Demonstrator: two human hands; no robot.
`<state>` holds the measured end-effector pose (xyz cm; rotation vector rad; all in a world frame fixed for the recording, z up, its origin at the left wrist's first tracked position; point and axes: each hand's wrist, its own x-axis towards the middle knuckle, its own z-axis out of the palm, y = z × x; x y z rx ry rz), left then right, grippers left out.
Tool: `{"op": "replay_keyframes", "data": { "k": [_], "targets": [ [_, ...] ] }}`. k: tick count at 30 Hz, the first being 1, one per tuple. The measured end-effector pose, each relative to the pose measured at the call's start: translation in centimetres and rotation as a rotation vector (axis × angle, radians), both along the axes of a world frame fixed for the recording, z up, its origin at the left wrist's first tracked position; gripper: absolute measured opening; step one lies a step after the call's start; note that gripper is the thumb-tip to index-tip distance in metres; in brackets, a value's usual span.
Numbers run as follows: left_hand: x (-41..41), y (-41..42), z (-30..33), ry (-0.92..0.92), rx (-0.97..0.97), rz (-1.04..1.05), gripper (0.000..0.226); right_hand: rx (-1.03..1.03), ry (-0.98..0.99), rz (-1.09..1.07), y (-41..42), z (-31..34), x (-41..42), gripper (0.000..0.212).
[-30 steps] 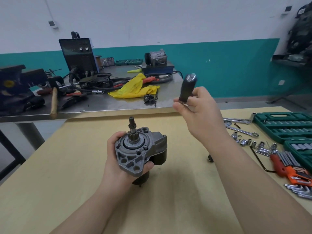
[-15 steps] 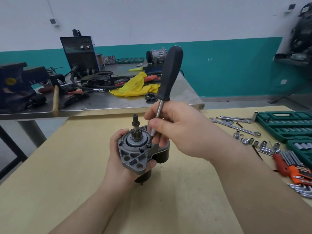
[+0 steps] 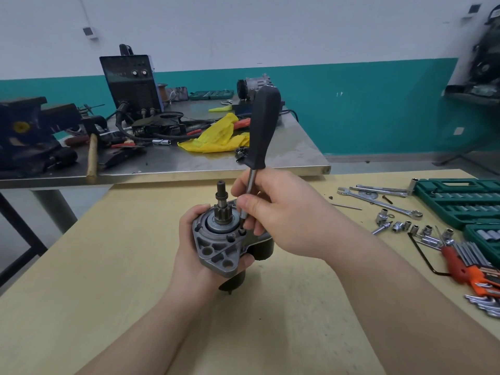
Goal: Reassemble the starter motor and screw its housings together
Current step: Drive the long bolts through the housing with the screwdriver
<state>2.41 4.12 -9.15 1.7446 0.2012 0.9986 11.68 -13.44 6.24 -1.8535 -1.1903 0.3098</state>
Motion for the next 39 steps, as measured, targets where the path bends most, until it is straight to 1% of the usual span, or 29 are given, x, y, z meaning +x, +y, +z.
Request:
{"op": "replay_keyframes", "data": {
  "k": [5, 9, 16, 24, 27, 31, 32, 34, 37, 39],
  "targets": [
    [0.00, -0.20, 0.04, -0.029, 0.044, -0.011, 0.111, -0.022, -0.048, -0.012, -0.05, 0.13, -0.08, 0.017],
    [0.13, -0.24, 0.12, -0.038, 0.077, -0.022, 0.106, -0.013, -0.039, -0.007, -0.21, 0.29, -0.04, 0.018],
    [0.21, -0.18, -0.18, -0.055, 0.022, -0.058, 0.107, -0.012, -0.026, 0.005, -0.16, 0.15, 0.01, 0.016],
    [0.21, -0.25, -0.07, -0.042, 0.050, -0.043, 0.106, -0.046, -0.039, 0.012, -0.19, 0.15, 0.00, 0.018],
    [0.12, -0.29, 0.01, -0.041, 0.006, -0.037, 0.107, -0.049, -0.037, 0.011, -0.09, 0.14, -0.08, 0.017],
    [0.11, -0.45, 0.37, -0.025, -0.038, -0.022, 0.111, 0.000, -0.088, -0.006, -0.06, 0.09, 0.14, 0.009],
    [0.13, -0.40, 0.35, -0.027, -0.037, -0.016, 0.113, 0.019, -0.100, -0.015, -0.03, 0.02, 0.18, 0.009],
    [0.10, -0.32, 0.36, -0.035, -0.019, -0.014, 0.115, 0.047, -0.113, -0.031, 0.04, -0.12, 0.24, 0.016],
    [-0.02, -0.52, 0.46, -0.037, 0.039, -0.020, 0.108, 0.067, -0.035, 0.004, -0.09, -0.05, 0.43, 0.022],
    [-0.18, -0.68, 0.57, -0.037, 0.054, -0.026, 0.104, 0.061, 0.024, 0.035, -0.25, 0.10, 0.58, 0.021]
  ]
}}
